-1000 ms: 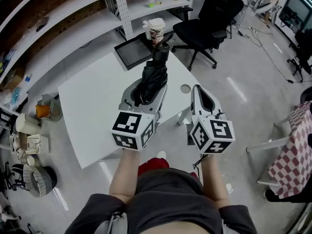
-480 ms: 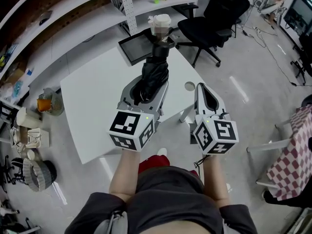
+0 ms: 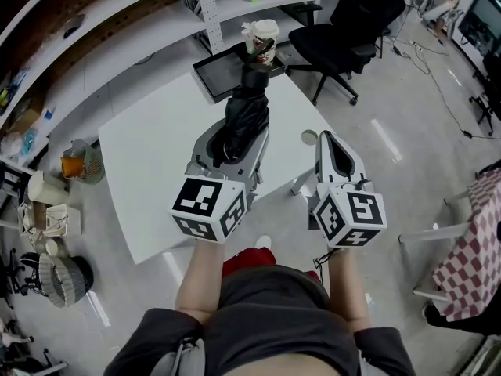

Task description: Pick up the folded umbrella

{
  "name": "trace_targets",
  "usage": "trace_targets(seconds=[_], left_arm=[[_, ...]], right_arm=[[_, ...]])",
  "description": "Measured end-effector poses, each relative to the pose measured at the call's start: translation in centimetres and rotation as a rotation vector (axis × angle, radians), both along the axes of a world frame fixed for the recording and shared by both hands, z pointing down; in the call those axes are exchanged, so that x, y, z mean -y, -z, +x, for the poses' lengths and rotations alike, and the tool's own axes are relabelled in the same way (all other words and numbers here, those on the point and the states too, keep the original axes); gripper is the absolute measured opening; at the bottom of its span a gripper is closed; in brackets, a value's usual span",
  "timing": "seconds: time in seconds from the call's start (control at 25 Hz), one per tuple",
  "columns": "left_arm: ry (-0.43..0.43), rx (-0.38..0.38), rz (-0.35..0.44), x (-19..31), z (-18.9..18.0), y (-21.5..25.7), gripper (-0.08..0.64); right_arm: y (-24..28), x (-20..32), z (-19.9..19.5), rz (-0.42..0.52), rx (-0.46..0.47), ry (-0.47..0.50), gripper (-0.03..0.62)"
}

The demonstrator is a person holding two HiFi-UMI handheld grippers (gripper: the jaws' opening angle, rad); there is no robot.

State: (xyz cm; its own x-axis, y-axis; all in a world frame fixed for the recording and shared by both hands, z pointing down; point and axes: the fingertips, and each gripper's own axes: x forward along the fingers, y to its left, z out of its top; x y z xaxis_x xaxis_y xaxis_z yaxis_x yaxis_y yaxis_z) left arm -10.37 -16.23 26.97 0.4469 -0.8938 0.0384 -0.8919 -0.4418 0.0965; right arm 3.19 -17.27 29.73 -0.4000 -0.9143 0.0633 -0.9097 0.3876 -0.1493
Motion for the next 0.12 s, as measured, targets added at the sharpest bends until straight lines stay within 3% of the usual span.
trace_targets(seconds=[0.12], left_arm=[[-0.004, -0.002, 0.001, 0.17, -0.1, 0.02, 0.215]], right_arm=[[0.07, 0.23, -0.05, 0.002, -0.002, -0.002, 0.017]])
